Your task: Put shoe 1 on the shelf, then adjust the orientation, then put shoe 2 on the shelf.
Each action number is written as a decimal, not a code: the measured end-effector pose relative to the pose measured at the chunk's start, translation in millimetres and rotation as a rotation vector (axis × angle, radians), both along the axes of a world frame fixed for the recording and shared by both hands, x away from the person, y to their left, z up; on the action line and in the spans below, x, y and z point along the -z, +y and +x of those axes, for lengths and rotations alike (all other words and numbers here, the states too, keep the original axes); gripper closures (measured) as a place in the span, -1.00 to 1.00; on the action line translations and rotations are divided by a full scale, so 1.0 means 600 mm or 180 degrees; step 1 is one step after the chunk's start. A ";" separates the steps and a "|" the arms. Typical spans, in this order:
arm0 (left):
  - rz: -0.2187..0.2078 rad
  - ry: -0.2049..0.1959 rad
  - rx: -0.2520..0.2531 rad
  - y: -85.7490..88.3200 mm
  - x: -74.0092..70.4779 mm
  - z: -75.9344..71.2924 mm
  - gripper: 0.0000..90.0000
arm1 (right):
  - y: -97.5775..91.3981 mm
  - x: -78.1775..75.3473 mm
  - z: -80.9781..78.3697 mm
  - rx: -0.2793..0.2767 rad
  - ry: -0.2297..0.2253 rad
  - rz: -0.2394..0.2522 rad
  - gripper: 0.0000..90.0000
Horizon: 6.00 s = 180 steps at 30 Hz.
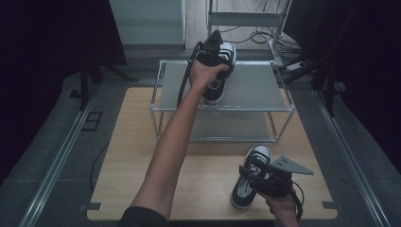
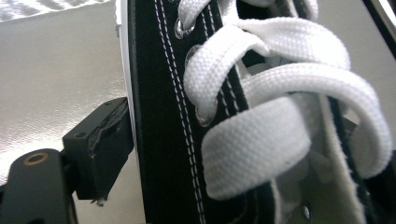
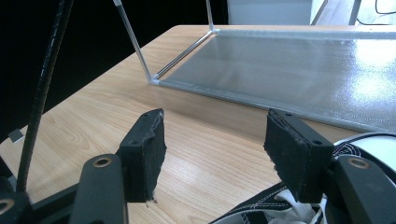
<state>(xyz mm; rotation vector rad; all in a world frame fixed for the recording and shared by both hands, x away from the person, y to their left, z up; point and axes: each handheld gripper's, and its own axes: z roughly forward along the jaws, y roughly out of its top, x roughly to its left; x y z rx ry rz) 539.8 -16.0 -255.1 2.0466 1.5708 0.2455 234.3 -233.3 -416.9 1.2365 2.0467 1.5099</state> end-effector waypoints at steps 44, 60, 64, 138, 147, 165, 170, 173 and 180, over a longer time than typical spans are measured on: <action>0.0131 0.0489 -0.0754 0.015 0.066 0.059 -0.71 | 0.002 0.004 0.004 0.0013 0.0028 -0.0026 -0.16; -0.0184 -0.0060 -0.0232 0.034 0.028 0.013 -0.66 | 0.010 0.005 0.000 -0.0025 0.0035 -0.0058 -0.16; -0.0323 -0.0234 0.0079 0.052 0.018 -0.010 -0.59 | 0.015 0.002 -0.003 -0.0045 0.0016 -0.0076 -0.16; -0.0839 -0.0262 0.1291 0.251 0.281 -0.338 -0.55 | -0.062 0.120 -0.091 -0.0219 0.0347 -0.0978 1.00; -0.0837 -0.0216 0.1278 0.246 0.321 -0.352 -0.55 | -0.142 0.135 -0.058 0.0099 0.0374 -0.0930 1.00; -0.0752 -0.0126 0.1150 0.255 0.377 -0.368 -0.53 | -0.158 0.072 -0.053 -0.0038 0.0041 -0.0773 -0.01; -0.0693 -0.0120 0.1146 0.252 0.383 -0.371 -0.52 | -0.163 0.044 -0.012 -0.0120 0.0134 -0.0965 -0.37; -0.0671 -0.0109 0.1152 0.249 0.387 -0.374 -0.52 | -0.161 0.039 0.004 -0.0173 0.0232 -0.1034 -0.39; -0.0646 -0.0063 0.1161 0.243 0.398 -0.375 -0.52 | -0.143 0.035 0.055 -0.0353 0.0482 -0.1198 -0.40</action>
